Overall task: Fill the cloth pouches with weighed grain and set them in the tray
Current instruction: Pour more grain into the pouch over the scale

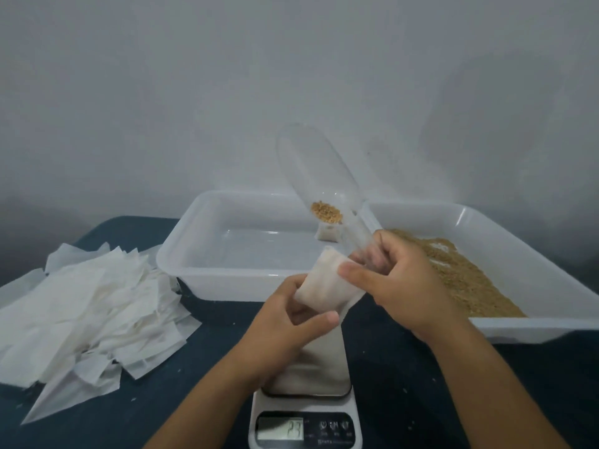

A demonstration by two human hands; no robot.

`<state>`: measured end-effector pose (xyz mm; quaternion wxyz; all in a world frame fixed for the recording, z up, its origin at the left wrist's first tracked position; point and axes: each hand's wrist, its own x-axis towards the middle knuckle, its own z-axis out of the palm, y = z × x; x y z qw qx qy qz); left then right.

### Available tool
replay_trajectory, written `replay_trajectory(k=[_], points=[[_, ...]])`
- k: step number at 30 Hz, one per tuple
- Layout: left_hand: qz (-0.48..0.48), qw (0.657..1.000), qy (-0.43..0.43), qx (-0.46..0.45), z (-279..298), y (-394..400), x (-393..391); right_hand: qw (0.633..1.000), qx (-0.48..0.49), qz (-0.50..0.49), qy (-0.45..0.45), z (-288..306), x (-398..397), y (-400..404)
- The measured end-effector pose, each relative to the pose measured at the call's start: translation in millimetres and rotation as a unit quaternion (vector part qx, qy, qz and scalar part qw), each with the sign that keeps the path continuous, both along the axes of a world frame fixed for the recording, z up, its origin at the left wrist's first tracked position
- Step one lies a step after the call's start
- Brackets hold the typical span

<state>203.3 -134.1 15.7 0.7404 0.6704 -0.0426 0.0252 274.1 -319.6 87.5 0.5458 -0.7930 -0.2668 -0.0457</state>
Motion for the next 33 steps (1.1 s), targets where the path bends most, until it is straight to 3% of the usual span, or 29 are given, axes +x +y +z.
replay_trajectory(k=[8,15,21,27,33], points=[[0.03,0.997,-0.016,-0.068,56.2,-38.5,62.0,0.994,0.058,-0.088,0.019,31.3,39.2,-59.2],[-0.023,0.999,0.021,0.022,78.3,-80.4,121.7,0.981,0.093,-0.149,0.079,17.7,72.3,-101.4],[-0.004,0.993,-0.027,0.116,69.7,-108.4,147.1,0.968,0.148,-0.158,0.125,-1.5,86.7,-121.4],[0.002,0.985,-0.05,0.163,59.7,-112.6,153.3,0.966,0.148,-0.167,0.132,-10.1,93.5,-124.0],[-0.032,0.987,-0.055,0.145,57.5,-110.9,155.7,0.963,0.164,-0.163,0.139,-15.2,97.1,-120.8]])
